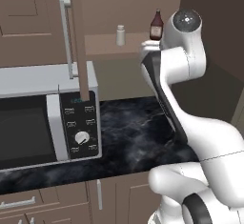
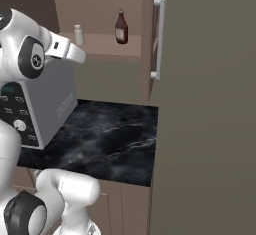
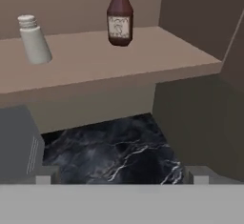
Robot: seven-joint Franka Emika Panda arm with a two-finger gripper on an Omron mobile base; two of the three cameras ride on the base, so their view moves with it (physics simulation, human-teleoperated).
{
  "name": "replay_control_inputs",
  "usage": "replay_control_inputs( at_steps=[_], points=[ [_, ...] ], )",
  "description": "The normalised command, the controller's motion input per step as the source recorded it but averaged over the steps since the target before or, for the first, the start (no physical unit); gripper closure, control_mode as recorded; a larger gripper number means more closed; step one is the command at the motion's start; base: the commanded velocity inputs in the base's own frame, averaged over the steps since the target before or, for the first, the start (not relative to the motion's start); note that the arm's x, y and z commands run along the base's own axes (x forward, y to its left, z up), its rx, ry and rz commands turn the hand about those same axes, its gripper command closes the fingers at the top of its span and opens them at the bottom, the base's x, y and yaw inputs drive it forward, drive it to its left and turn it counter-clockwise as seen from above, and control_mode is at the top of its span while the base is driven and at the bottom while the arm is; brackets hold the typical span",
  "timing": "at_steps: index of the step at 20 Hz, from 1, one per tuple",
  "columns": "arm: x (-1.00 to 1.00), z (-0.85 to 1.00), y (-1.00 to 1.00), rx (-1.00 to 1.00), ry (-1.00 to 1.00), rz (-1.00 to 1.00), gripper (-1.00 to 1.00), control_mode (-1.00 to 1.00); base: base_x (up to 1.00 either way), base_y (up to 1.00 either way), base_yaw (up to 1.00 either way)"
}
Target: Move the shaker and ketchup from the cabinet to the dining counter.
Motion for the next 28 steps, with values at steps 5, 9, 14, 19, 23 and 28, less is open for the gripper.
replay_control_inputs(
  at_steps=[5, 9, 14, 19, 23, 28],
  points=[
    [0.23, -0.01, -0.1, 0.02, -0.17, 0.0, -1.0, -1.0, 0.0, 0.0, 0.0],
    [0.14, 0.0, -0.12, 0.01, -0.11, 0.0, -1.0, -1.0, 0.0, 0.0, 0.0],
    [0.1, 0.03, -0.23, 0.0, -0.01, 0.0, -1.0, -1.0, 0.0, 0.0, 0.0],
    [0.13, 0.2, -0.21, 0.0, 0.0, 0.0, -1.0, -1.0, 0.0, 0.0, 0.0],
    [0.16, 0.23, -0.12, 0.0, 0.0, 0.0, -1.0, -1.0, 0.0, 0.0, 0.0],
    [0.23, 0.11, 0.0, 0.0, 0.0, 0.0, -1.0, -1.0, 0.0, 0.0, 0.0]
  ],
)
